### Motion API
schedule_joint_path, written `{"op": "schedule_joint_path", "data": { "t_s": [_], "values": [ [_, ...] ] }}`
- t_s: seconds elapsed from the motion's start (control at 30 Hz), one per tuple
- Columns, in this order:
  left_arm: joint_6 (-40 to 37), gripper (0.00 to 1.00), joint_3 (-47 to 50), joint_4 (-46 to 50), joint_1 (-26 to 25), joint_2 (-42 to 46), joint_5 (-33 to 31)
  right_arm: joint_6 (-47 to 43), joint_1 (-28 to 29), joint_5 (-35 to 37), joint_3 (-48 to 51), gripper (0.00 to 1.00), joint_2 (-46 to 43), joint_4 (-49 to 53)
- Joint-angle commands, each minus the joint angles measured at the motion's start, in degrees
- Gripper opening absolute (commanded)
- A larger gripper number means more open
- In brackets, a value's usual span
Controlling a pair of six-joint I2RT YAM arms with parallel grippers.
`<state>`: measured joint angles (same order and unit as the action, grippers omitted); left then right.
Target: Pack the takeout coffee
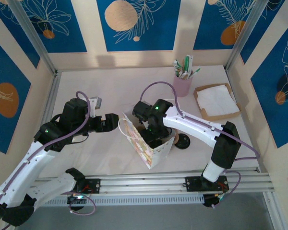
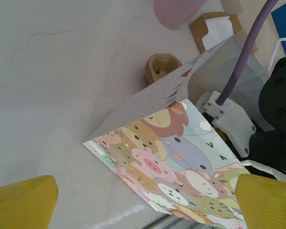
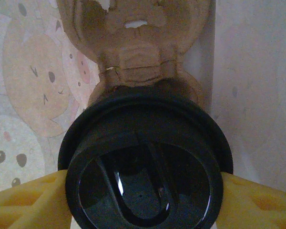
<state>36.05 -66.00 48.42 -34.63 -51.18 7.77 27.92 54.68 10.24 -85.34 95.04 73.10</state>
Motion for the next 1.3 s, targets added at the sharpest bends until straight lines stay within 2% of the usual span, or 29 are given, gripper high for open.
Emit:
{"op": "schedule_joint_path", "data": {
  "t_s": [0.0, 1.27],
  "values": [
    [0.3, 0.96, -1.0, -1.0, -0.9, 0.0, -0.7, 0.2, -0.4, -2.0, -1.1, 0.69, 0.3, 2.0],
    [0.4, 0.96, -0.6, -0.8, -0.8, 0.4, -1.1, -0.3, -2.2, -3.6, 2.8, 0.68, 1.4, -2.3]
  ]
}}
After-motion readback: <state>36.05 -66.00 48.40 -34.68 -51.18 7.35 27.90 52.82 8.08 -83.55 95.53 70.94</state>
